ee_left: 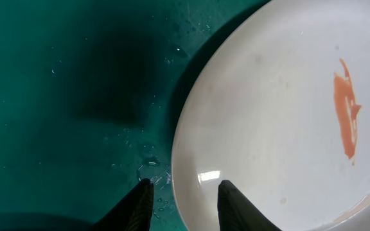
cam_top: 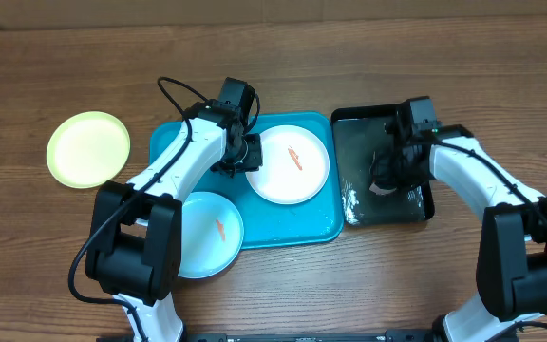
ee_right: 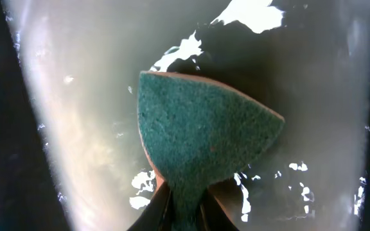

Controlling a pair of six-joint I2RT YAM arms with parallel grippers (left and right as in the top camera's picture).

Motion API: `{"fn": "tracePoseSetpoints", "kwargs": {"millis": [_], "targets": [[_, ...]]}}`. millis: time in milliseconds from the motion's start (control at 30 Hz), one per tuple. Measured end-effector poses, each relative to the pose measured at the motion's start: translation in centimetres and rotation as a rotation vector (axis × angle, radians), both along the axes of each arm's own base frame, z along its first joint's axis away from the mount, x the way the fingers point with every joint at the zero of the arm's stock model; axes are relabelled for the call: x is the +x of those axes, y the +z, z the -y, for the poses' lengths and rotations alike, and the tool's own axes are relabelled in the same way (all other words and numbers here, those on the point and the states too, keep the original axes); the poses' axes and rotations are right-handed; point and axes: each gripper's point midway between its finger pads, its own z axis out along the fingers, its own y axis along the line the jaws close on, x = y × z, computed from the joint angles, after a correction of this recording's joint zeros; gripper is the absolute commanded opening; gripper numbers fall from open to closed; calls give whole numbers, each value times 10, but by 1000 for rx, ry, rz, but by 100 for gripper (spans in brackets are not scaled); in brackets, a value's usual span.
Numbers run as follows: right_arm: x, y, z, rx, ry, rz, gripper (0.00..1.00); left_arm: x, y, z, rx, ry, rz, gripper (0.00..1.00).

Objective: Clean dirty plates on tray and stack at the side
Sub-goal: 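Lower the right gripper into the water tray and grasp the sponge, then lift the green sponge out of the water with the right gripper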

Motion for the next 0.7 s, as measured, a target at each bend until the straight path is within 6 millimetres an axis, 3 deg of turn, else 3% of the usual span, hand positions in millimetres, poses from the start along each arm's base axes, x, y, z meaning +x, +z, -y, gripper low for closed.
{"fn": "tracePoseSetpoints", "kwargs": {"millis": [133, 167, 200, 233, 533, 700], "targets": [[5, 21, 1, -10, 13, 7, 9, 0, 0, 0, 0, 0, 0, 32], [5, 25, 2, -18, 13, 7, 9, 0, 0, 0, 0, 0, 0, 29], [4, 29, 4, -32, 13, 8, 9, 0, 0, 0, 0, 3, -1, 20], [4, 32, 7, -44, 13, 10, 9, 0, 0, 0, -1, 6, -1, 20], [0, 31, 13, -82, 9, -8, 9, -1, -4, -1, 2, 16, -5, 28], [0, 31, 14, -86, 8, -7, 9, 1, -15, 0, 5, 26, -19, 26]]}}
